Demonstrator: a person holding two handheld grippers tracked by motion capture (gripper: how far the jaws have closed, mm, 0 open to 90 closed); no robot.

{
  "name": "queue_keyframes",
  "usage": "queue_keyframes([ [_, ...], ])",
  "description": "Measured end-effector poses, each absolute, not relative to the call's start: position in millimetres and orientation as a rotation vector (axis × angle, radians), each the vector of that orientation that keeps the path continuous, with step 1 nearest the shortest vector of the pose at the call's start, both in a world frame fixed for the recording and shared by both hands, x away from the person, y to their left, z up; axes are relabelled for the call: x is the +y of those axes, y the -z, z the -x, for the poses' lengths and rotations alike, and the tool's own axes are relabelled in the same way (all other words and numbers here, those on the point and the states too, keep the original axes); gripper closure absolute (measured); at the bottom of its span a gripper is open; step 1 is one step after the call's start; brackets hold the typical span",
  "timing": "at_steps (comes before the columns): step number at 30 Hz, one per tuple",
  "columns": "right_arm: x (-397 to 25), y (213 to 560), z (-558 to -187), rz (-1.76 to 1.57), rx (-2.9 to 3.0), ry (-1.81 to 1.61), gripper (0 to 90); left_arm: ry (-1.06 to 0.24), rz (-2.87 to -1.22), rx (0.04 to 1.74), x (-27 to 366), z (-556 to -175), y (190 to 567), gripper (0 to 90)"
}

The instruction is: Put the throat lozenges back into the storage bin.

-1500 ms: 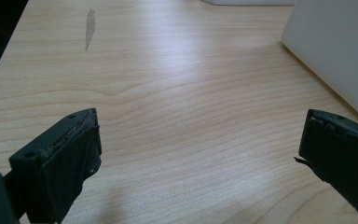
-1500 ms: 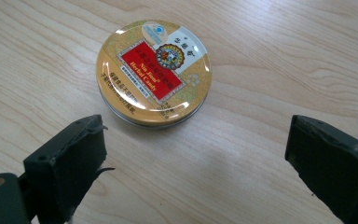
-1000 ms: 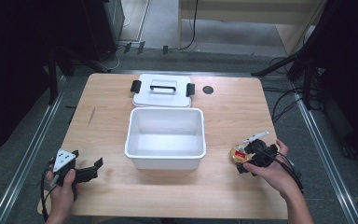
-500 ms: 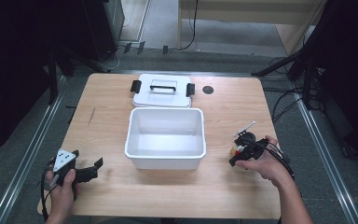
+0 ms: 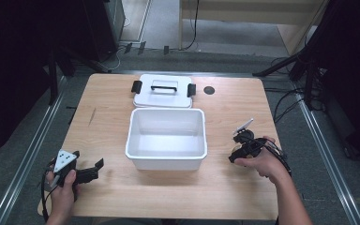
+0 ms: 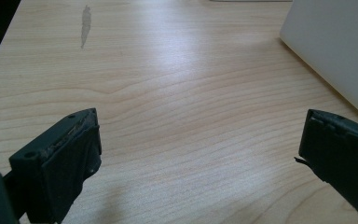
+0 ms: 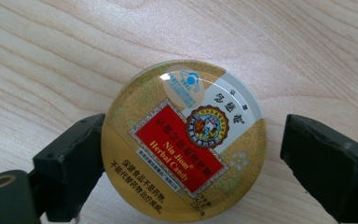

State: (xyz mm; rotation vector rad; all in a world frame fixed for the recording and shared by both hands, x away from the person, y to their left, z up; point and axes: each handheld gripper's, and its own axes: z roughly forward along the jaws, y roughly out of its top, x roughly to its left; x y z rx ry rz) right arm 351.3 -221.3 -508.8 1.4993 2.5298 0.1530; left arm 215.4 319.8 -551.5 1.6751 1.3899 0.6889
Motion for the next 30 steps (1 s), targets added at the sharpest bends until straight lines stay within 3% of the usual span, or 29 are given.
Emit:
queue_keyframes([
  [6, -219, 510, -352, -1.495, 2.548, -0.161, 19.9, -0.687, -1.676, 1.389, 320, -216, 552, 0.0],
  [18, -219, 504, -353, -1.478, 2.543, -0.172, 20.6, -0.688, -1.679, 1.389, 320, -216, 551, 0.0],
  [30, -212, 476, -353, -1.438, 2.554, -0.193, 20.7, -0.687, -1.678, 1.389, 320, -216, 552, 0.0],
])
